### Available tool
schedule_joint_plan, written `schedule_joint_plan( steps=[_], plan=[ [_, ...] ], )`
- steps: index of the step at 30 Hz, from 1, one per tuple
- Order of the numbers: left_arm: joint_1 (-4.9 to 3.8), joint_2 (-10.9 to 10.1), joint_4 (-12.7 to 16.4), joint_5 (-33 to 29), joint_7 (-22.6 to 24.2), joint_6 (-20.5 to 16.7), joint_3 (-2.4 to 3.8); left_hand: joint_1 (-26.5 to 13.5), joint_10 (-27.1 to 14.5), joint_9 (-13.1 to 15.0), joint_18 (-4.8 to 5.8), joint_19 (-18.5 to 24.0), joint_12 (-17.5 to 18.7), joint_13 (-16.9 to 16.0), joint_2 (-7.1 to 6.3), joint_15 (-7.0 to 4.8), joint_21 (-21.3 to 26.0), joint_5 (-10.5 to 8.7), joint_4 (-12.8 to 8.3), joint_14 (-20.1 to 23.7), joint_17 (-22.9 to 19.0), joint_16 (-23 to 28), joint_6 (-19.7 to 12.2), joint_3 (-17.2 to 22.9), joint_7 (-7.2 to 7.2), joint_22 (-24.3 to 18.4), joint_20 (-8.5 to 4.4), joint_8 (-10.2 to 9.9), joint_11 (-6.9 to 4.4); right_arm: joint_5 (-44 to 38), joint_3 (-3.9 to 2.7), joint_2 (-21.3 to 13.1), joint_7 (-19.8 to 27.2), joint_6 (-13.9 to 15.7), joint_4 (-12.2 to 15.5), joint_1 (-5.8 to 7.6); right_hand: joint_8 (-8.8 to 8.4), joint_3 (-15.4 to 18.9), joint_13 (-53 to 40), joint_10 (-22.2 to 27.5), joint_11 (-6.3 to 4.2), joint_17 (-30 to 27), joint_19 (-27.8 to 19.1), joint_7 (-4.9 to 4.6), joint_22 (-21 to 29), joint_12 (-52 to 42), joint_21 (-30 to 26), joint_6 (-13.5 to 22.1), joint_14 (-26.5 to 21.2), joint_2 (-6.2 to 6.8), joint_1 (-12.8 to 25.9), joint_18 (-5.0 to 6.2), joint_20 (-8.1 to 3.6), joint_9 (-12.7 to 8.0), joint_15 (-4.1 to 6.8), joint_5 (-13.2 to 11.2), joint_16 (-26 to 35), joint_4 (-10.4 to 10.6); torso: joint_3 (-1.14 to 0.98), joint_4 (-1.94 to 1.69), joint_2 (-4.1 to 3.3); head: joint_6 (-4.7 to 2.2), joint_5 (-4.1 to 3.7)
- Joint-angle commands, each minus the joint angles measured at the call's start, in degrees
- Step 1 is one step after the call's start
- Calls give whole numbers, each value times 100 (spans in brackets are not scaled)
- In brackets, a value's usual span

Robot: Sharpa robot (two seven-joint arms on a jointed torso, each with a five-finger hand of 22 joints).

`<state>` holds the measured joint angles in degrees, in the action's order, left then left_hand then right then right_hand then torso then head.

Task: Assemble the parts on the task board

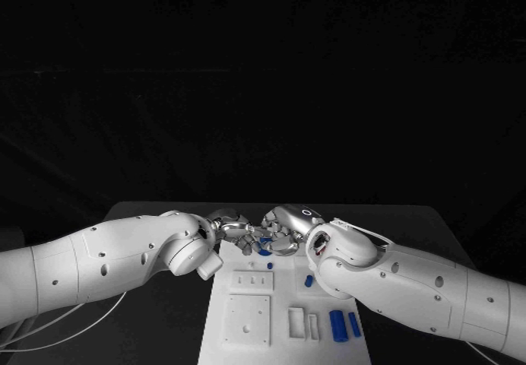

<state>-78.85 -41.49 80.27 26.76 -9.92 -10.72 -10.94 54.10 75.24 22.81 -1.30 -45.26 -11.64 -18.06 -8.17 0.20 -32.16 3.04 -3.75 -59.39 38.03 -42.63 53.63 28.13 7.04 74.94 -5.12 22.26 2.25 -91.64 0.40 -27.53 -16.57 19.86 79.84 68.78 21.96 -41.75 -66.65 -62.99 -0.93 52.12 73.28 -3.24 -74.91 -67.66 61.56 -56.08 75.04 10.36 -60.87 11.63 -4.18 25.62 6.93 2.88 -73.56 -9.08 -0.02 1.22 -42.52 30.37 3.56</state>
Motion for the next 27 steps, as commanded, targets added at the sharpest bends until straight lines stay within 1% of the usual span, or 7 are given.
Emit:
schedule_joint_plan(
  steps=[1, 10, 14, 16, 17, 21, 27],
  plan=[
    [-2, 19, 25, -26, 32, 112, 6, 52, -14, 10, 16, -1, 25, -15, 106, 7, -19, -16, -51, 1, -18, -5, 5, 16, 16, 92, -24, -22, 16, -72, 3, 22, 1, -90, -8, -5, 21, -5, 5, 10, -28, 3, -6, -190, -14, 34, -17, -216, -17, 68, 3, 337, -49, 1, 39, 4, 25, 32, 5, 2, -5, 8, -9],
    [-3, 3, 37, -29, 7, 145, 6, 286, 17, 20, 31, 8, 54, -75, 424, 14, -15, 4, -335, -4, -77, -4, 53, 47, 4, 93, -16, -36, 7, -72, 3, 37, 1, -96, -29, -6, 19, -9, 4, 8, -28, 3, -5, -190, -13, 34, -18, -216, -16, 65, 2, 337, -48, 2, 39, 4, 26, 42, 4, -7, -4, 19, -26],
    [-3, -10, 32, -29, 6, 107, 6, 399, 76, 31, 39, 4, 50, -117, 630, 15, -11, 40, -493, -10, -107, -12, 122, 126, -21, 89, -15, -28, -15, -71, 3, 43, 1, -109, -32, -7, 18, -11, 6, 10, -28, 3, -5, -190, -13, 36, -19, -216, -16, 64, 1, 337, -48, 2, 39, 4, 26, 45, 6, -8, -5, 9, -25],
    [-3, -15, 28, -29, 18, 78, 6, 468, 107, 34, 50, -24, 66, -149, 607, 18, -7, -15, -492, -21, -136, -23, 161, 385, -26, 81, -9, -41, -19, -61, 4, 41, 7, -128, -36, -9, 18, -13, 4, 8, -28, 3, -5, -190, -13, 34, -19, -216, -16, 64, 0, 337, -48, 3, 39, 4, 27, 46, 5, -6, -4, 5, -21],
    [-3, -18, 29, -29, 18, 67, 6, 476, 113, 36, 49, -24, 68, -156, 635, 18, -6, -15, -482, -20, -141, -24, 167, 436, -31, 81, -12, -43, -23, -57, 4, 36, 7, -129, -36, -10, 18, -13, 4, 8, -28, 3, -5, -190, -13, 34, -19, -216, -16, 64, -1, 337, -48, 3, 39, 4, 27, 47, 6, -7, -3, 8, -21],
    [-3, -37, 32, -29, 7, 58, 7, 483, 143, 44, 53, -27, 67, -178, 703, 19, -7, -15, -456, -23, -152, -35, 196, 563, -41, 85, -12, -38, -33, -57, 5, 21, -3, -131, -46, -13, 16, -17, 0, 3, -28, 2, -5, -190, -13, 31, -20, -217, -15, 61, -1, 337, -48, 4, 39, 4, 28, 54, 3, -1, -3, 16, -18],
    [-3, -39, 32, -29, -31, 97, 7, 418, 214, 68, 55, -45, 44, -223, 670, 8, -29, -18, -427, -48, -154, -73, 266, 627, -68, 100, -20, -12, -63, -57, 5, 14, -42, -123, -61, -16, 15, -19, 2, 5, -28, 2, -6, -190, -13, 33, -21, -218, -15, 60, -3, 337, -48, 4, 39, 4, 29, 58, 1, 3, 0, 12, -24]
  ],
)
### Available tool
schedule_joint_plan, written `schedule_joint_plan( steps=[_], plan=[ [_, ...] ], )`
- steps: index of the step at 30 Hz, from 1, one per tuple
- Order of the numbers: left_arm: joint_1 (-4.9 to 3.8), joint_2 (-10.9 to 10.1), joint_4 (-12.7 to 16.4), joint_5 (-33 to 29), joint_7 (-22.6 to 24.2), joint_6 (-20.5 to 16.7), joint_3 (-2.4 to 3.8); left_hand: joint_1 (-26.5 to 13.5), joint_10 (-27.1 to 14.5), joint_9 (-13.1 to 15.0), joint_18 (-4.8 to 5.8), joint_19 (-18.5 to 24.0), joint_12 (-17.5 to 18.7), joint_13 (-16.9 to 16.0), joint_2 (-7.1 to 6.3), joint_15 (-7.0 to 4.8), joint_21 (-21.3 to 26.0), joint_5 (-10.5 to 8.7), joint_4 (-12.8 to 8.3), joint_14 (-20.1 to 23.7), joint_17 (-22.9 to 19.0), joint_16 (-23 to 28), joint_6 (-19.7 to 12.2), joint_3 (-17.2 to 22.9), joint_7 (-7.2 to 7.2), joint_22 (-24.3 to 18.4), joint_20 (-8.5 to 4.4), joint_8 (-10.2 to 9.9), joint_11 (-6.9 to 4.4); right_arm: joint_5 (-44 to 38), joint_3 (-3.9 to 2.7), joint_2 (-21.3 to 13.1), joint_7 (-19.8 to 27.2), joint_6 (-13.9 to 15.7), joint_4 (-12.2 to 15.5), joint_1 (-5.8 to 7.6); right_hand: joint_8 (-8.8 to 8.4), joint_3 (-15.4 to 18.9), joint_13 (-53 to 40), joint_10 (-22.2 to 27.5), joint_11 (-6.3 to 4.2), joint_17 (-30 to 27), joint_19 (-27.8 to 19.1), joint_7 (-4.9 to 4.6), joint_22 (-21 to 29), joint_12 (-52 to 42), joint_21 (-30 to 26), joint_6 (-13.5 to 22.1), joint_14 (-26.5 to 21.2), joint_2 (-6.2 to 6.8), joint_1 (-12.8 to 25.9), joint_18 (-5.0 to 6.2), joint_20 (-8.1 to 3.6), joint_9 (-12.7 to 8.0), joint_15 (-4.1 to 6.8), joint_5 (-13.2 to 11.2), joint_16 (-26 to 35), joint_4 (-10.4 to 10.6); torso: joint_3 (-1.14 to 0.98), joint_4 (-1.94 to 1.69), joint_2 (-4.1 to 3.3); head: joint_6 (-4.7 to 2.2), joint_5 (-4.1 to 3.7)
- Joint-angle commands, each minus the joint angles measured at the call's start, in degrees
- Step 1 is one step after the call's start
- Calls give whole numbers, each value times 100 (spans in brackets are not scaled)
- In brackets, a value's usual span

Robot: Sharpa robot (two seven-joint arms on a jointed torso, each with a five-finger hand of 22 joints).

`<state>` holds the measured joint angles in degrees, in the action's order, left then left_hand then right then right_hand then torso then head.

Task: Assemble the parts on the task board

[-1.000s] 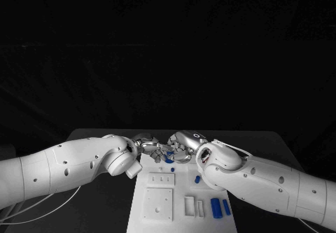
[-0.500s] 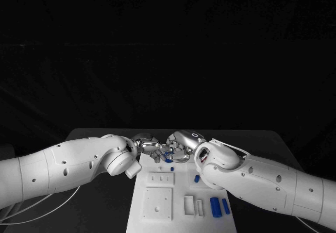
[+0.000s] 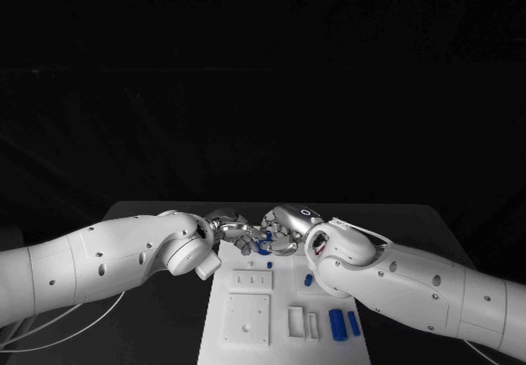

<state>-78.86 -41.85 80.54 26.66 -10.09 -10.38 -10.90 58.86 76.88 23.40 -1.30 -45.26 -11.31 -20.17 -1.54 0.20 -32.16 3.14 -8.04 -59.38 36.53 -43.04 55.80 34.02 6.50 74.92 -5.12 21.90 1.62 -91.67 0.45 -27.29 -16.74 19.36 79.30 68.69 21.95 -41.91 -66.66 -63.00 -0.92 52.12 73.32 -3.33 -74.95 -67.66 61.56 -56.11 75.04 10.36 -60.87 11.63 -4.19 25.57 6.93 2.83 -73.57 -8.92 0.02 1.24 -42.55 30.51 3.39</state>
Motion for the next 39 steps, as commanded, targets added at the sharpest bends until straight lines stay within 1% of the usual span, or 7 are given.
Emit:
schedule_joint_plan(
  steps=[1, 6, 15, 28, 33, 36, 39],
  plan=[
    [-3, -3, 5, -12, -22, 82, 3, -72, 71, 16, 54, -52, 2, -25, -2, 2, -36, -28, 5, -58, -3, -47, 72, 48, -23, 104, -25, 33, -10, -54, 0, -11, -25, -73, -7, -6, 16, -3, 2, 5, -29, 2, -10, -181, -8, 33, -21, -214, -15, 60, -3, 337, -47, 10, 39, 9, 29, 43, -3, -1, 2, -1, -9],
    [-3, -3, 3, 20, -68, 156, 3, -127, 224, 63, 45, -143, -99, -132, -50, -72, -133, -29, -11, -164, 57, -223, 219, 70, -85, 127, -83, 91, -89, -36, 0, 5, -20, -65, -7, -7, 15, -5, 1, 5, -29, 2, -10, -180, -8, 33, -22, -214, -15, 61, -4, 336, -47, 11, 40, 9, 30, 46, -7, -4, -4, -2, -14],
    [-3, 0, 11, 50, -103, 183, 4, -148, 301, 122, 53, -190, -202, -244, -51, -128, -228, -28, -49, -207, 108, -386, 335, 87, -135, 131, -137, 134, -142, -29, 0, 6, -32, -88, -27, -7, 14, -8, 2, 6, -29, 2, -10, -181, -8, 34, -23, -215, -15, 63, -6, 337, -47, 12, 40, 9, 32, 51, -3, -1, -3, 13, -13],
    [-1, -10, -9, 97, -130, 99, 5, -208, 416, 478, 129, -257, -829, -758, -71, -352, -594, -16, -175, -332, 278, -1046, 696, 120, -308, 135, -343, 265, -341, 3, 5, 21, 7, -106, -65, -9, 10, -11, 7, 14, -29, 2, -11, -180, -8, 41, -25, -214, -15, 69, -14, 337, -48, 14, 40, 8, 34, 53, -5, -6, -3, 18, -14],
    [-1, -4, -19, 117, -143, 85, 6, -238, 431, 638, 130, -97, -1082, -931, -112, -389, -673, 35, -218, -330, 340, -1259, 824, 133, -373, 145, -319, 307, -411, 38, 6, 16, 12, -92, -63, -19, 5, -15, 12, 24, -29, 1, -13, -181, -9, 49, -27, -209, -15, 79, -31, 337, -49, 15, 40, 8, 37, 45, -6, 0, -1, 28, 1],
    [-1, -4, -20, 144, -156, 98, 6, -274, 391, 796, 130, -8, -1291, -1065, -115, -411, -788, 186, -234, -314, 373, -1408, 884, 169, -400, 140, -308, 310, -445, 41, 7, 14, 13, -96, -68, -23, -3, -11, 12, 28, -27, 1, -15, -184, -9, 52, -28, -199, -17, 93, -34, 337, -50, 15, 39, 7, 40, 43, -6, -1, -3, 27, -2],
    [-1, -3, -20, 164, -179, 138, 6, -288, 366, 867, 130, 12, -1368, -1110, -117, -419, -841, 226, -247, -311, 374, -1457, 899, 182, -408, 137, -314, 302, -455, 43, 8, 9, 13, -93, -73, -25, -10, -7, 14, 33, -24, 0, -17, -187, -9, 57, -30, -190, -18, 108, -35, 337, -50, 14, 37, 8, 43, 42, -4, 0, -2, 33, -3]
  ],
)
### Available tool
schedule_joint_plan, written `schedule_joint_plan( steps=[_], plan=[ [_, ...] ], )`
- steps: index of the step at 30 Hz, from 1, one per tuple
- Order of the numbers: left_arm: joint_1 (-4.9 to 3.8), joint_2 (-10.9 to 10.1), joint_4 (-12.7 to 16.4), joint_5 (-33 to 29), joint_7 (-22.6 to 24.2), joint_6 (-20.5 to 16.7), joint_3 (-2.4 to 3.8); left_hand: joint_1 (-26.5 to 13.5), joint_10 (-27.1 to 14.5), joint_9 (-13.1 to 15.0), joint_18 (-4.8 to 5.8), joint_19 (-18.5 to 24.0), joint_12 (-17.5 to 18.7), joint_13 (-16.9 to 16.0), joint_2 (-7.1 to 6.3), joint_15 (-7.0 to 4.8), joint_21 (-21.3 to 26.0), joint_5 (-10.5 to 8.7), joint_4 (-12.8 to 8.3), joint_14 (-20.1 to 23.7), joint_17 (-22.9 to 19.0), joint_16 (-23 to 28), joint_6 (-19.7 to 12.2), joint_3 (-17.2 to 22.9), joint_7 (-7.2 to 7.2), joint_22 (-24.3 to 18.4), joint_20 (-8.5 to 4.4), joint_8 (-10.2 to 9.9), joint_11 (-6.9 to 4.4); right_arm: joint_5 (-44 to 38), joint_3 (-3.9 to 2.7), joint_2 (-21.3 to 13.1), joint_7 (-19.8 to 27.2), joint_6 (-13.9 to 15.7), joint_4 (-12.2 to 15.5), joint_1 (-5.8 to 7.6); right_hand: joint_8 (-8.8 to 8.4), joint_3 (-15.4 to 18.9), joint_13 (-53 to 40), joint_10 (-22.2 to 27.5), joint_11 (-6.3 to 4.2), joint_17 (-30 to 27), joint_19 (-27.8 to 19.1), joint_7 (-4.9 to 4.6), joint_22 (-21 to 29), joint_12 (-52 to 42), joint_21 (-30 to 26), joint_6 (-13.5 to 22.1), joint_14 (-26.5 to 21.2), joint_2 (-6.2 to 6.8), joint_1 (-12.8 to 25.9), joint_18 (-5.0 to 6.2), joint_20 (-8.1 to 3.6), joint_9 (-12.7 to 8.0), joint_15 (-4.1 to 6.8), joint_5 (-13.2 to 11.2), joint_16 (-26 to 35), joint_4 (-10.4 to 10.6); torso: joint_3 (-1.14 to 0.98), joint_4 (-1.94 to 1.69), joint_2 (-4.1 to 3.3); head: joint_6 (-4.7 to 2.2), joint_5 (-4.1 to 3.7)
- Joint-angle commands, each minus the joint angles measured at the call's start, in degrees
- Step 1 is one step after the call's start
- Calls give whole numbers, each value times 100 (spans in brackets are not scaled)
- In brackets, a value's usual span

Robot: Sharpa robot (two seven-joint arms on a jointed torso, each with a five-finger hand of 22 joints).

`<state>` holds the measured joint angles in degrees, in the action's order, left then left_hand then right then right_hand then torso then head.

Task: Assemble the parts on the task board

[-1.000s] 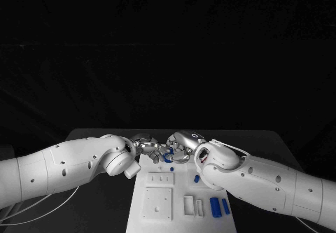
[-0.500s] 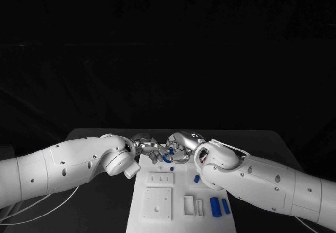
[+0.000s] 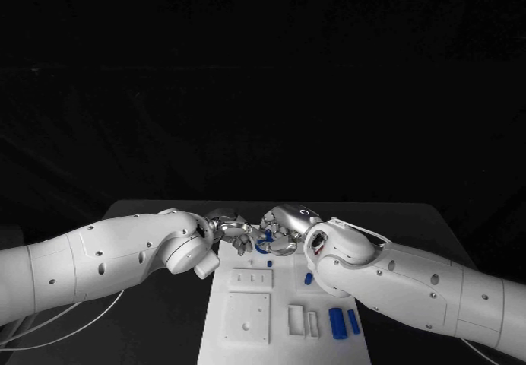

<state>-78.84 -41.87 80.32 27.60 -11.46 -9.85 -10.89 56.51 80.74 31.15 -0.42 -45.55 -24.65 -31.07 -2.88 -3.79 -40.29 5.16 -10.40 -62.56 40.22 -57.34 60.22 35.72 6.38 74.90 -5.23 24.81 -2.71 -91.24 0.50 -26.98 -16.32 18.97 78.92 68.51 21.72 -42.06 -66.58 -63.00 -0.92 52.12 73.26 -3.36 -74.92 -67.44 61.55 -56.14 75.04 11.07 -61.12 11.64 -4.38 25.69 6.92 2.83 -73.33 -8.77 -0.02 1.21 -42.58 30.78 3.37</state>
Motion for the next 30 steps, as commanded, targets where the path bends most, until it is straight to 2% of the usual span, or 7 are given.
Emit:
schedule_joint_plan(
  steps=[1, 12, 17, 19, 24, 26, 30],
  plan=[
    [-3, -1, 3, 88, -57, 109, 4, -57, -23, 113, 42, 44, -56, -31, 18, -22, -43, 38, -16, 5, 5, -41, 464, 16, -399, 137, -306, 10, -26, 3, 4, -22, -29, -55, -39, -8, 11, 10, 6, 35, -23, 0, -12, -185, -11, 36, -30, -186, -19, 42, -9, 336, -30, 2, 37, 8, 21, 28, -1, -1, 0, 7, -4],
    [-2, 5, -18, 181, -112, 46, 5, -126, -36, 414, 42, 5, -343, -161, 3, -86, -257, 251, -72, -62, -14, -225, 570, 40, -455, 130, -383, 5, -89, 161, 11, -23, 66, 35, -122, -17, -46, 49, 20, 75, 4, -9, -28, -214, -7, 76, -51, -111, -26, 150, 36, 336, -23, -4, 13, 13, 49, 82, -5, 7, -1, 17, -11],
    [0, 50, -75, 348, -180, -61, 4, -127, -14, 548, 42, -40, -452, -197, -79, -121, -360, 503, -136, -112, -36, -297, 634, 46, -484, 126, -429, -3, -120, 276, 27, -65, 164, 219, -146, -17, -283, 287, 112, 229, 116, -31, -126, -328, 6, 245, -126, 296, -90, 445, 242, 336, 2, -80, -84, 278, 125, 159, -9, 6, -4, 33, -8],
    [21, 55, -84, 411, -190, -76, 3, -129, -11, 579, 42, -52, -475, -204, -90, -130, -385, 527, -144, -122, -44, -310, 648, 46, -491, 125, -443, -11, -127, 303, 30, -92, 202, 295, -146, -17, -479, 624, 164, 351, 214, -26, -237, -461, 16, 322, -200, 667, -186, 517, 393, 336, -1, -146, -180, 551, 171, 109, -10, 9, -6, 47, -10],
    [61, 87, -128, 746, -234, -133, 2, -130, -10, 584, 42, -54, -478, -204, -92, -132, -389, 529, -145, -124, -45, -312, 650, 46, -492, 125, -444, -12, -127, 382, 31, -264, 301, 380, -88, -25, -499, 686, 169, 372, 240, -24, -255, -465, 17, 330, -212, 704, -201, 538, 415, 336, 0, -154, -205, 558, 175, 92, -8, 1, -1, 71, -30],
    [70, 95, -135, 1090, -275, -86, 2, -130, 40, 629, 41, -97, -529, -225, -120, -154, -433, 546, -154, -176, -44, -351, 712, 37, -517, 127, -469, 10, -154, 495, 31, -407, 393, 441, -32, -51, -668, 923, 191, 488, 321, -24, -345, -544, 17, 388, -257, 1015, -277, 576, 538, 336, 11, -223, -297, 511, 207, 2, -8, -11, -2, 68, -40],
    [77, 75, -134, 1329, -436, -43, -14, -137, 54, 700, 42, -117, -572, -238, -144, -176, -478, 716, -170, -211, -63, -380, 747, 50, -534, 119, -501, -4, -172, 772, 30, -707, 592, 661, -1, -73, -651, 1101, 237, 596, 384, -7, -443, -611, 32, 406, -340, 1014, -367, 562, 543, 336, 27, -207, -347, 666, 223, -39, -11, -16, -1, 105, -25]
  ],
)
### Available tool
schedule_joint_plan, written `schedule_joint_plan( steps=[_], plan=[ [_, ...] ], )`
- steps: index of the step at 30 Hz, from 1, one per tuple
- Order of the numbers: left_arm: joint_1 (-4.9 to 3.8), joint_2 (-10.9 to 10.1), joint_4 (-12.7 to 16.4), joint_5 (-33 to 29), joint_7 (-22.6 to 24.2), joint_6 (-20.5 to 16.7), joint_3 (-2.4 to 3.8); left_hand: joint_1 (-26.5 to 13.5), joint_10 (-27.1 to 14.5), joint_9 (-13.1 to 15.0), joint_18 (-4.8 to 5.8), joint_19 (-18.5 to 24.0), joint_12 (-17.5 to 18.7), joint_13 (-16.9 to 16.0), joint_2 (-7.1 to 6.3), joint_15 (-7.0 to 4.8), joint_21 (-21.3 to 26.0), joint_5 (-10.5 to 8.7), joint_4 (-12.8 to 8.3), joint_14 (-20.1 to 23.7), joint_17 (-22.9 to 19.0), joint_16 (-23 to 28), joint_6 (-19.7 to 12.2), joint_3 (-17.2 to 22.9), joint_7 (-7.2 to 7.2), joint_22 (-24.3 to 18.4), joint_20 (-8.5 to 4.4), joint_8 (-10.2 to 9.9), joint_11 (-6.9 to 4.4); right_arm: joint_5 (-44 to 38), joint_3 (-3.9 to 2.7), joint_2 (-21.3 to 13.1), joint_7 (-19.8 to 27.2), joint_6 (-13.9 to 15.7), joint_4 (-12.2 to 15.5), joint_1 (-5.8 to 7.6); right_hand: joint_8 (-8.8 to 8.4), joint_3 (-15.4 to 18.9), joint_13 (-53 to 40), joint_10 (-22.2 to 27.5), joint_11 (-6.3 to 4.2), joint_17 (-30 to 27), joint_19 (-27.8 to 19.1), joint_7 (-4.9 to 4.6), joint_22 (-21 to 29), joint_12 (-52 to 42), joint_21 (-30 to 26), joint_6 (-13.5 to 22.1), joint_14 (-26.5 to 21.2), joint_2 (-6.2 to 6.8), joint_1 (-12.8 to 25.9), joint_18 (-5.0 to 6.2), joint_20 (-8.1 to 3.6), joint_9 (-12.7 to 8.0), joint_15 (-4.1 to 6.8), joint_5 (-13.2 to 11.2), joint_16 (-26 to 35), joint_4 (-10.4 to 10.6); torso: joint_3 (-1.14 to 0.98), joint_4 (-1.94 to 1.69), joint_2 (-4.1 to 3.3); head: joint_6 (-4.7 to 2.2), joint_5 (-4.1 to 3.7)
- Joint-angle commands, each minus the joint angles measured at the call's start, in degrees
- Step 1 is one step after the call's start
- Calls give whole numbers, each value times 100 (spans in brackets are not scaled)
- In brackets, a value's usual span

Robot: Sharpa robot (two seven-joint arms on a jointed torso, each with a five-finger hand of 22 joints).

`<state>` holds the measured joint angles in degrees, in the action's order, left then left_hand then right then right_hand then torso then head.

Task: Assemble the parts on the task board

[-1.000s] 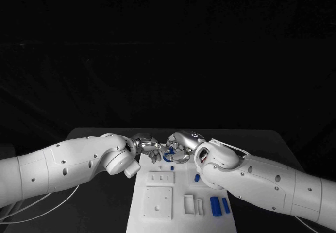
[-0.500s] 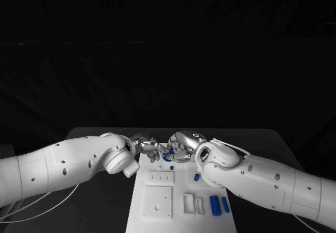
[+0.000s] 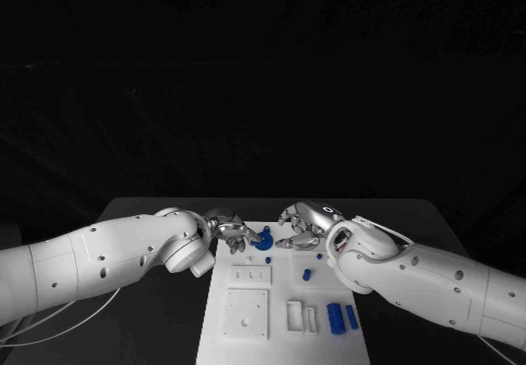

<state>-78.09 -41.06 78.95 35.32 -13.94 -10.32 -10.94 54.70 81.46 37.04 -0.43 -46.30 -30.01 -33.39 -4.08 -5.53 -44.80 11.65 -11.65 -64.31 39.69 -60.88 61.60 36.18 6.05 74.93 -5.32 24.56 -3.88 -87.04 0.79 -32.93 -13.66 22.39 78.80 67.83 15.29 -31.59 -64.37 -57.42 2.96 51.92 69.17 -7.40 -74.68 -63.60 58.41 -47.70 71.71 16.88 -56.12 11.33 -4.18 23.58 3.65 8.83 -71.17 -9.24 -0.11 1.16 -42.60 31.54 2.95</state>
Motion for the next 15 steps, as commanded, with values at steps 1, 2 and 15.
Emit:
schedule_joint_plan(
  steps=[1, 2, 15],
  plan=[
    [4, -10, 10, 705, -255, 32, -19, 40, -11, 124, 43, -48, -45, -8, -27, -6, -37, 77, -44, -45, -13, -32, 620, 3, -505, 115, -496, 20, -59, 432, 1, -191, 365, 380, -9, -5, -3, 79, 25, 42, -3, 18, -35, -207, 8, 15, -33, 167, -37, -23, 52, 367, 12, 7, -20, 118, 3, 22, -4, 0, 4, 39, 37],
    [5, -11, 19, 861, -321, 56, -26, 35, 7, 149, 43, -62, -65, -14, -28, -14, -56, 87, -42, -64, -16, -48, 641, 2, -513, 116, -506, 23, -68, 540, 0, -257, 419, 439, -28, -5, 7, 101, 38, 42, -6, 23, -32, -203, 8, 5, -37, 158, -40, -29, 51, 367, 14, 13, -19, 270, -3, 38, -8, 10, 5, 48, 52],
    [65, 154, 55, 2222, -622, -38, -238, 11, 185, 426, -11, -416, -221, -20, -20, -156, -341, 178, -4, -336, -116, -128, 773, 28, -575, 103, -692, -24, -152, 2728, -53, -563, 1823, 353, -897, 140, 100, 524, 317, 243, -19, -47, -359, -190, 11, 97, -268, 89, -351, -554, -2, 356, 111, 93, -16, 1209, 215, -242, 2, -2, -3, 137, -13]
  ],
)
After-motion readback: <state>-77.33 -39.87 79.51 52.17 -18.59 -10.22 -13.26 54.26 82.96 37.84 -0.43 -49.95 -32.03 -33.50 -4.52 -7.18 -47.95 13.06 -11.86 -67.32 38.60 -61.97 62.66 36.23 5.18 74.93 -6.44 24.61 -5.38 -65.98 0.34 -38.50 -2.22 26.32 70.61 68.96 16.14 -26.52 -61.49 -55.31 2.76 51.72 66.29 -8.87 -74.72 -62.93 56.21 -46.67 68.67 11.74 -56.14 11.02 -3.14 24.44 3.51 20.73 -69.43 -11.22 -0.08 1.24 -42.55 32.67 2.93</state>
